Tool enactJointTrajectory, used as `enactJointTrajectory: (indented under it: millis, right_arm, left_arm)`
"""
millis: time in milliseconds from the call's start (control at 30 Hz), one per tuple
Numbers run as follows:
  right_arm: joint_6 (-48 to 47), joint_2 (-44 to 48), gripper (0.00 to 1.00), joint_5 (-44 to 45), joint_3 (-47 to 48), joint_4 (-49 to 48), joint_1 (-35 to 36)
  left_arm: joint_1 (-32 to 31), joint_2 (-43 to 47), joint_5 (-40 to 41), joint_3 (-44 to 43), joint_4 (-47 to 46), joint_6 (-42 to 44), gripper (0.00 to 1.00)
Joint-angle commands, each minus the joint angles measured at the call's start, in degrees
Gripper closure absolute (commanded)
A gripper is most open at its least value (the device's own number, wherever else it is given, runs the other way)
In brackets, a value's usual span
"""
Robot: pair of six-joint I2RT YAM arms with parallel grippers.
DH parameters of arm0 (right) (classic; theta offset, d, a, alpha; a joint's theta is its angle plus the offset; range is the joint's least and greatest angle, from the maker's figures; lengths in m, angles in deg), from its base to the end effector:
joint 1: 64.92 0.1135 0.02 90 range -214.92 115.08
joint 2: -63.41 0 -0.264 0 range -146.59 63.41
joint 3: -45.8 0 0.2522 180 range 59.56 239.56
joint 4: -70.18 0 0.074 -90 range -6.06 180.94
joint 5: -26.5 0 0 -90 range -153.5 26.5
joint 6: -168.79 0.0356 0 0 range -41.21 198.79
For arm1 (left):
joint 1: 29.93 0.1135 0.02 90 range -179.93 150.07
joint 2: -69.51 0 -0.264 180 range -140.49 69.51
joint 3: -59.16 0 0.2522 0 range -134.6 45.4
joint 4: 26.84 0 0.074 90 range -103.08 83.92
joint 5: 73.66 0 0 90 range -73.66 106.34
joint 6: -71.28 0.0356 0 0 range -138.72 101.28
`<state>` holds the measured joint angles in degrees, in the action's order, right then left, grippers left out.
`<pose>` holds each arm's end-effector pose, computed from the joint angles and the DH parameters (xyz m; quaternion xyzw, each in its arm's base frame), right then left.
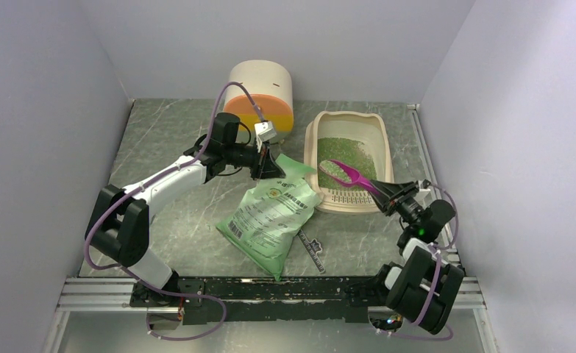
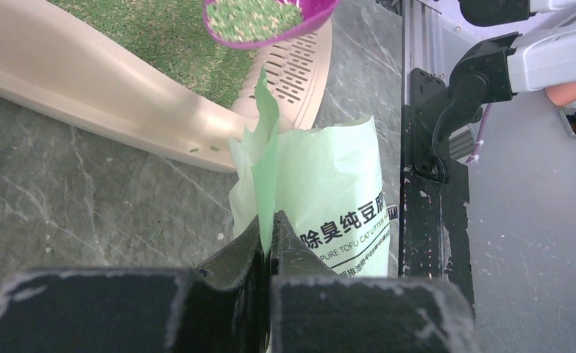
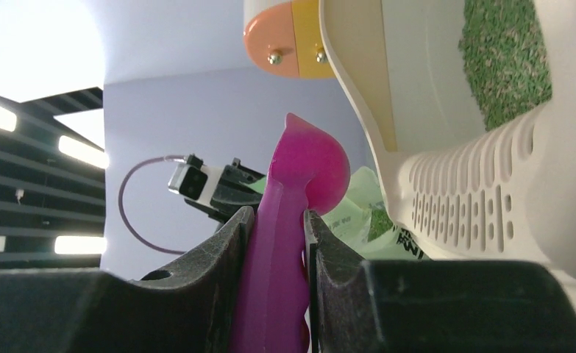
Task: Fill the litter box with clean litter
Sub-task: Pour the cat litter into the litter box.
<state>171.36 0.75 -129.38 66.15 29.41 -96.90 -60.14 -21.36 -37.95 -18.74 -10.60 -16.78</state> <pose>0.1646 -0.0645 0.1759 0.3559 0.6155 0.6317 0.3089 0.2901 -0.2023 0.2746 0.4343 0.6736 -0.4916 0.3405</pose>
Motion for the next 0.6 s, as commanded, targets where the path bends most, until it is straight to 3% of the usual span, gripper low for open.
enactJointTrajectory:
  millis: [0,200,400,567]
  right_arm:
    - [-4.5,-0.6,1.0,3.9,4.3,4.0,-1.0]
    - [-18.3,0.8,1.0,12.1,12.8,22.9,-1.1]
    - [-28.2,-0.2,1.0,22.0,20.8,35.1,-1.0]
    - [-34.7,-3.0,1.0,27.7,29.3,41.3,-0.3]
  left_arm:
    - [-0.5,1.3,-2.3,-1.5,-3.9,-0.8,0.95]
    - [-0.4,0.9,-1.7,-1.4,-2.6,0.3,0.93]
    - [-0.4,1.4,-0.6,-1.2,-2.6,-0.5,0.67]
    - [-0.5,3.5,0.8,0.2,-3.3,-0.7,0.52]
